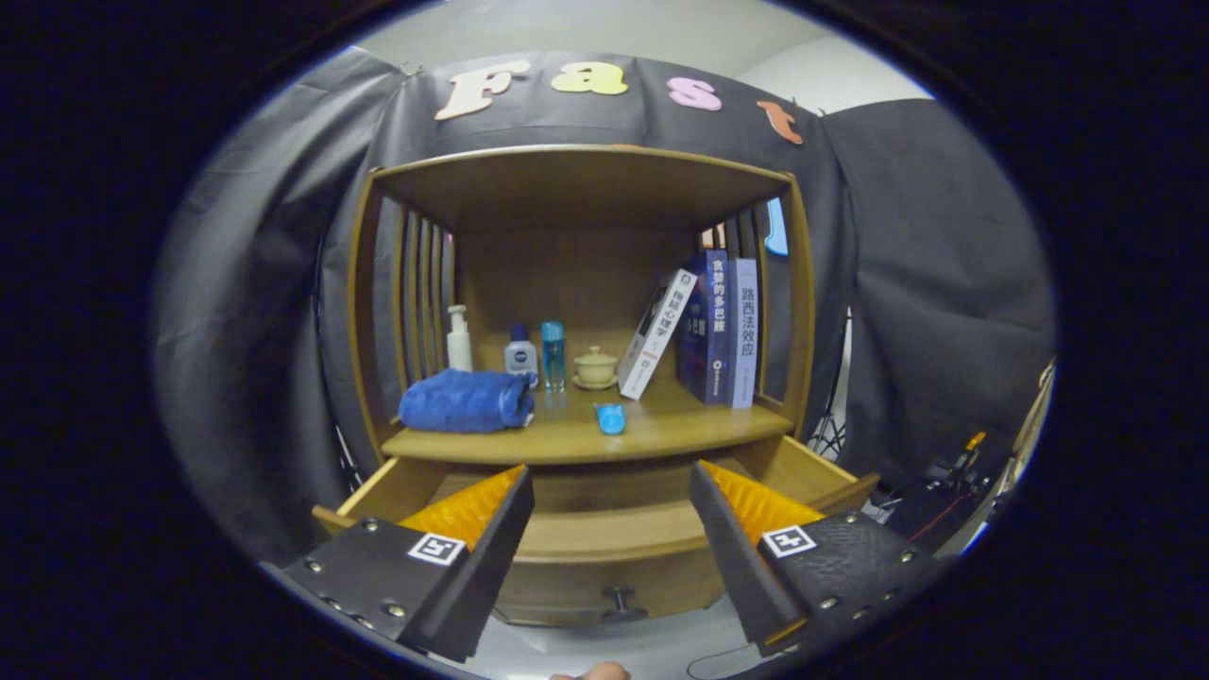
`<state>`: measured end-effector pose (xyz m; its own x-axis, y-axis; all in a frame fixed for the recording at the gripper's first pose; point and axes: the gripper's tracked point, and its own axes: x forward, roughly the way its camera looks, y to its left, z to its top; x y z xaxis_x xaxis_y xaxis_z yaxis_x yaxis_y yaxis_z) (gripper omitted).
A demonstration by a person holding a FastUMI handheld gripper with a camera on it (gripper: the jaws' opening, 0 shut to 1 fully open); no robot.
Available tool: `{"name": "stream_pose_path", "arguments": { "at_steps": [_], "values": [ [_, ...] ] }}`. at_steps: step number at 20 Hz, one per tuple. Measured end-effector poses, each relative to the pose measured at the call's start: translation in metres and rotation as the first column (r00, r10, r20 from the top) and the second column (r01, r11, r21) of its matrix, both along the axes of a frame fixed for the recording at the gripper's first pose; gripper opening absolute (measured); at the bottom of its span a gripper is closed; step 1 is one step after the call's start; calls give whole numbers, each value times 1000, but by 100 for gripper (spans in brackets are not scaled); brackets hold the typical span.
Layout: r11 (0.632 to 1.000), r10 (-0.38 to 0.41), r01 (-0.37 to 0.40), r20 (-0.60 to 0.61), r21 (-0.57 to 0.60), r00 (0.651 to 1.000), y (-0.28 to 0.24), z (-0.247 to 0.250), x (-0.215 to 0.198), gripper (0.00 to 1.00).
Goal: Pull open the drawer, take out the items inside it, and place them on the countertop above the cabinet.
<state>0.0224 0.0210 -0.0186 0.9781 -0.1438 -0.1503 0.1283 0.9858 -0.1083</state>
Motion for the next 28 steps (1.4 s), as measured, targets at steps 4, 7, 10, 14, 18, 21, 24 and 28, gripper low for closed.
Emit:
{"name": "stream_pose_path", "arguments": {
  "at_steps": [4,7,10,14,18,21,24,28],
  "values": [
    [999,-3,5,-62,32,998,-3,-44,-20,99],
    [999,-15,19,-102,41,995,-12,-70,-27,99],
    [999,-7,13,-129,50,992,-15,-88,-23,99],
    [998,12,-3,-131,63,991,-15,-98,-15,99],
    [994,31,-19,-115,104,993,-14,-106,-2,99],
    [991,60,-45,-117,125,991,-11,-113,4,99],
    [984,83,-66,-101,163,991,-10,-114,6,99],
    [983,91,-76,-83,166,992,-12,-109,10,99]
  ]
}}
